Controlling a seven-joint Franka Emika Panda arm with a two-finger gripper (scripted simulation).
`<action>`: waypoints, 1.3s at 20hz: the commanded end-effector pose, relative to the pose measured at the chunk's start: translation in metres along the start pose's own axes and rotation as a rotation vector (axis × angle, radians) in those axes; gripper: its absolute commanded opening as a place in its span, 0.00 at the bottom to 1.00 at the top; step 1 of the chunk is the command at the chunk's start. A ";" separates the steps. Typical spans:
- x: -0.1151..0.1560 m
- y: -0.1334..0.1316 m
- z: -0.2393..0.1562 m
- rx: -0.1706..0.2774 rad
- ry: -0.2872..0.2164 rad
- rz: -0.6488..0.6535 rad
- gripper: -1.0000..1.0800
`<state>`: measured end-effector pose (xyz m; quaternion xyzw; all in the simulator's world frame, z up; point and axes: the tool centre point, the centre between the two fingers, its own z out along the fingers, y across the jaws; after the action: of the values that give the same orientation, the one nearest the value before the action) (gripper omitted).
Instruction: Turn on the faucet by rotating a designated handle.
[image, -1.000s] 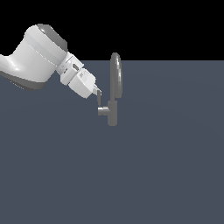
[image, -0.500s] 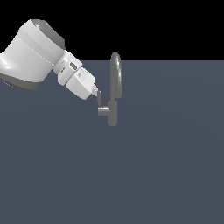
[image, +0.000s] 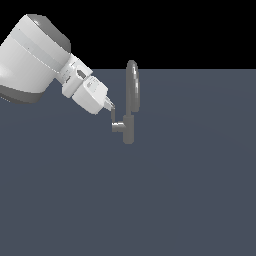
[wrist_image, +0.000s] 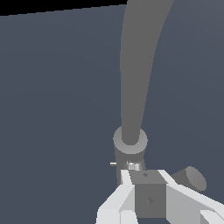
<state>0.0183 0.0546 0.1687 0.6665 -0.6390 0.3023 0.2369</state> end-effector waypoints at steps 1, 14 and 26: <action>-0.001 0.007 0.003 -0.004 0.001 -0.001 0.00; -0.009 0.052 0.014 -0.011 0.002 0.002 0.00; -0.037 0.074 0.041 -0.008 0.002 0.002 0.00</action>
<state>-0.0394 0.0547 0.1231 0.6674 -0.6399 0.3051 0.2281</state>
